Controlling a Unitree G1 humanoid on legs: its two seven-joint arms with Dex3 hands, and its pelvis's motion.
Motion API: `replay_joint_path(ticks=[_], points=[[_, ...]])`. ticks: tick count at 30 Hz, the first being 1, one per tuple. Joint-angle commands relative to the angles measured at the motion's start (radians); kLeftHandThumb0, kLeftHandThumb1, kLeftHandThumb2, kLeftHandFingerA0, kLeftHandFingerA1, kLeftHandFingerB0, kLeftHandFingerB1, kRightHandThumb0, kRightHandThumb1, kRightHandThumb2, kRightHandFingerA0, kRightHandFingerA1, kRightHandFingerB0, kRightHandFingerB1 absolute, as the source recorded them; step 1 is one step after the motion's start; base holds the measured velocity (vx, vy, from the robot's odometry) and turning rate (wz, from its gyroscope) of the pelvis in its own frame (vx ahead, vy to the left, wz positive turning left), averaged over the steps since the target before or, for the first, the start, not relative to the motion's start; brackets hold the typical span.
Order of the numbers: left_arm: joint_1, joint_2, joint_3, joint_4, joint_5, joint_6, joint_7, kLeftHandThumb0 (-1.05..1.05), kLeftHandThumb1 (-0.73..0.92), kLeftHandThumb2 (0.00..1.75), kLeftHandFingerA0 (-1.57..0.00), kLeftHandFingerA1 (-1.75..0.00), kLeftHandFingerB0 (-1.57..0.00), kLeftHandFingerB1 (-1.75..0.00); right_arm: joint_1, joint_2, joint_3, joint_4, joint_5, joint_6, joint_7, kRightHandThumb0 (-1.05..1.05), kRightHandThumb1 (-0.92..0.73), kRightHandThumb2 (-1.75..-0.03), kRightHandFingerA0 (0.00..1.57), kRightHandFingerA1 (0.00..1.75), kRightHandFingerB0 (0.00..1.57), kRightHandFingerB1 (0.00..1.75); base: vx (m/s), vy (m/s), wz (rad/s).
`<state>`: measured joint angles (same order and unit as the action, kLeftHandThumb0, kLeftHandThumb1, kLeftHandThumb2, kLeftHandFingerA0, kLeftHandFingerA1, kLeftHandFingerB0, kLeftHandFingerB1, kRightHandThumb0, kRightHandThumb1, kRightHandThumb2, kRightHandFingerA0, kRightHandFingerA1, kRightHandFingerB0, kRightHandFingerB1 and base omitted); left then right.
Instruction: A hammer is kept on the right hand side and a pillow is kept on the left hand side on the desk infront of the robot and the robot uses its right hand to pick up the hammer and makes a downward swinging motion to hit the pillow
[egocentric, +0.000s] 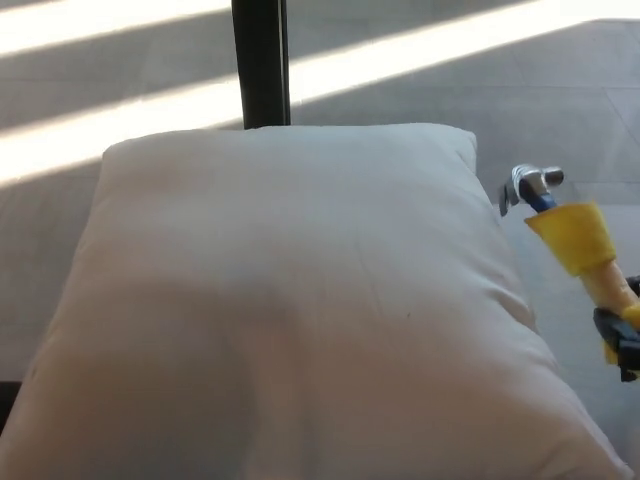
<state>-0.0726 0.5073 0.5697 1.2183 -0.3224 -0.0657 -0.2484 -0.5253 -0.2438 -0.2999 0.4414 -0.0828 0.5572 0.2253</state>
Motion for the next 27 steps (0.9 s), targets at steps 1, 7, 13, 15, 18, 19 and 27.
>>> replay_joint_path(ticks=[1, 7, 13, 15, 18, 19, 27], points=[[0.007, 0.017, 0.013, 0.008, -0.015, -0.027, -0.012, -0.75, 0.81, 0.65, -0.66, -0.6, -0.67, -0.49, -0.074, -0.012, -0.087, -0.028, 0.13, 0.117, -0.011, -0.24, -0.82, -1.0, 0.93, 1.75, 0.62, 1.75, 0.0, 0.0, 0.0], [0.014, 0.021, 0.023, 0.004, -0.02, -0.024, -0.024, -0.74, 0.8, 0.64, -0.64, -0.61, -0.65, -0.49, -0.106, -0.016, -0.127, -0.008, 0.143, 0.148, -0.049, -0.28, -0.8, -0.96, 0.95, 1.75, 0.61, 1.75, 0.0, 0.0, 0.0], [0.019, 0.022, 0.02, 0.005, -0.014, -0.027, -0.019, -0.75, 0.8, 0.65, -0.65, -0.62, -0.67, -0.5, -0.105, -0.006, -0.122, -0.045, 0.171, 0.175, -0.045, -0.28, -0.78, -1.02, 0.96, 1.75, 0.63, 1.75, 0.0, 0.0, 0.0], [0.021, 0.023, 0.02, 0.009, -0.012, -0.027, -0.016, -0.76, 0.79, 0.64, -0.66, -0.62, -0.67, -0.5, -0.11, 0.006, -0.119, -0.067, 0.182, 0.196, -0.053, -0.27, -0.8, -0.96, 0.97, 1.75, 0.62, 1.75, 0.0, 0.0, 0.0], [0.026, 0.023, 0.019, 0.008, -0.011, -0.032, -0.019, -0.76, 0.8, 0.65, -0.66, -0.61, -0.65, -0.49, -0.128, 0.025, -0.142, -0.08, 0.222, 0.234, -0.06, -0.29, -0.82, -0.96, 0.98, 1.75, 0.62, 1.75, 0.0, 0.0, 0.0], [0.03, 0.021, 0.019, 0.008, -0.011, -0.033, -0.016, -0.76, 0.79, 0.64, -0.66, -0.6, -0.67, -0.49, -0.158, 0.05, -0.184, -0.071, 0.278, 0.266, -0.053, -0.31, -0.91, -0.87, 0.99, 1.75, 0.63, 1.75, 0.0, 0.0, 0.0], [0.031, 0.02, 0.014, 0.011, -0.007, -0.033, -0.018, -0.76, 0.81, 0.64, -0.63, -0.61, -0.65, -0.5, -0.229, 0.048, -0.141, -0.056, 0.349, 0.364, 0.057, -0.33, -0.7, -1.05, 1.05, 1.75, 0.74, 1.75, 0.0, 0.0, 0.0]])
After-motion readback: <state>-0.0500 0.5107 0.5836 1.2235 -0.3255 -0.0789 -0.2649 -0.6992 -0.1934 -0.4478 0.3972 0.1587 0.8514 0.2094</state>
